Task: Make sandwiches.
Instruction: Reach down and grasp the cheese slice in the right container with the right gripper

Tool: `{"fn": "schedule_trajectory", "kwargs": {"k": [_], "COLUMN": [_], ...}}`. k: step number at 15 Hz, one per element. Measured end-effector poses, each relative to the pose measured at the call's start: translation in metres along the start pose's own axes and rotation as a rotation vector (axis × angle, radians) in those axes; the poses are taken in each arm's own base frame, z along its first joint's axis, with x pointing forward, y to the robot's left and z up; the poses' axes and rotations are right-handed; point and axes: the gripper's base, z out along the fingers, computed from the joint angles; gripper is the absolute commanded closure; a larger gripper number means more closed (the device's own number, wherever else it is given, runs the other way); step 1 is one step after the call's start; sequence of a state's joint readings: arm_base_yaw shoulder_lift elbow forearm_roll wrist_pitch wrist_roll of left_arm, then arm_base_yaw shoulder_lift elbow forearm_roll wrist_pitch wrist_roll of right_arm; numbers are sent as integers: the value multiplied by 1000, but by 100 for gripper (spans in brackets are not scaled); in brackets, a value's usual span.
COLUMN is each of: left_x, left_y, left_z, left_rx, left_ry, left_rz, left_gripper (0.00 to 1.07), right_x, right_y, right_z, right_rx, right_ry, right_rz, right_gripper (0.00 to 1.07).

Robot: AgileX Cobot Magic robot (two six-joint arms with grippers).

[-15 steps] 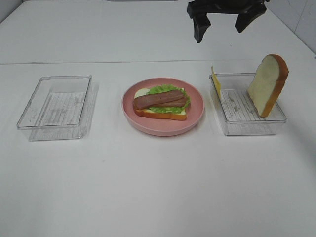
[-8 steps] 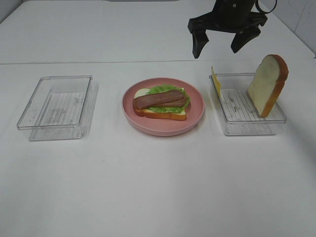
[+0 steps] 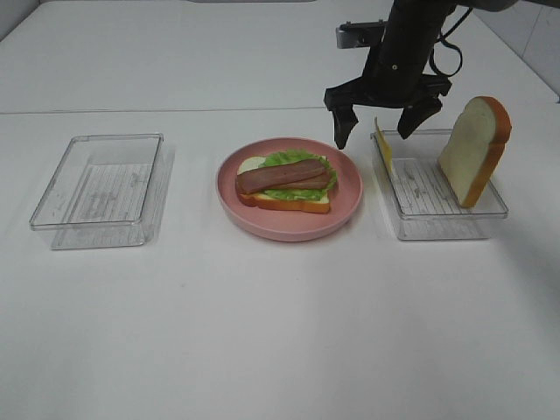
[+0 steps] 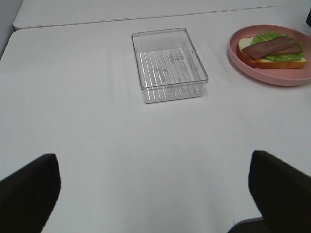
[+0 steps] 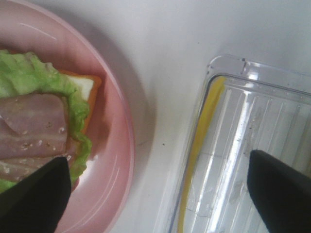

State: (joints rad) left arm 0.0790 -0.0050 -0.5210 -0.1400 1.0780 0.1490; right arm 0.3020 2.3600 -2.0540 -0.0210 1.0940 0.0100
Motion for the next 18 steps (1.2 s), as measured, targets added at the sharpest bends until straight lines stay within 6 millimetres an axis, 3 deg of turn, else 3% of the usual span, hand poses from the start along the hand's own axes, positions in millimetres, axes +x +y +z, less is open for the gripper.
{"fn": "schedule_trajectory", "kwargs": {"k": [8, 9, 12, 13, 14, 18], "left_x": [0, 0, 0, 0, 0, 0], "left_y": [0, 0, 0, 0, 0, 0], "left_z": [0, 0, 0, 0, 0, 0], "left_rx": [0, 0, 0, 0, 0, 0], "left_ry": [0, 0, 0, 0, 0, 0], "left_rz": [0, 0, 0, 0, 0, 0], "left_gripper": [4, 4, 4, 4, 4, 4], "right_x": [2, 2, 2, 2, 2, 1], "right_y": [0, 0, -4, -4, -6, -7], "right_z": [20, 22, 22, 22, 22, 22], "right_rx": [3, 9, 47, 51, 67, 83], "right_ry": [21, 26, 19, 18, 16, 14], "right_rz": [-3, -1, 12, 18, 33, 35], "right_gripper": [36, 54, 80, 84, 96, 107]}}
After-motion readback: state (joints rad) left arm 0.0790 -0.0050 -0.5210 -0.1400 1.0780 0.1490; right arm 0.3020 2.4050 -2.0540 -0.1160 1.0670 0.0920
